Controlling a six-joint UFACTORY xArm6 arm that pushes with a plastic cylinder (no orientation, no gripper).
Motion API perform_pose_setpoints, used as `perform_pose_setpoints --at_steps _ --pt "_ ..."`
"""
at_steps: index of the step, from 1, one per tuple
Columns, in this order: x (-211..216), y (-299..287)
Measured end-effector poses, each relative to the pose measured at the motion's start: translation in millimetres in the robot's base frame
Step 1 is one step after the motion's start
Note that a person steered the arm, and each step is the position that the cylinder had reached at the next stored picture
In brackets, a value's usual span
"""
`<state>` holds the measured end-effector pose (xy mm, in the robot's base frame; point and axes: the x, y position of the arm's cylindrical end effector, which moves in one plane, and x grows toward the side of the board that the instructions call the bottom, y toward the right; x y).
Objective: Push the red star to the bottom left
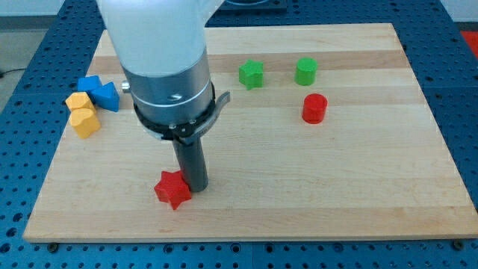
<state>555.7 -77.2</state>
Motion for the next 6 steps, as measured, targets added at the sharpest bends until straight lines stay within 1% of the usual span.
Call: perform_pose_setpoints --at_steps 1,2,3,4,5,6 --pt "7.9 15.1" --pt "14.4 14.6" --pt "13.2 -11.3" --pt "-10.2 -41.8" --pt "-21.3 -73.1" --pt "-21.3 -75.6"
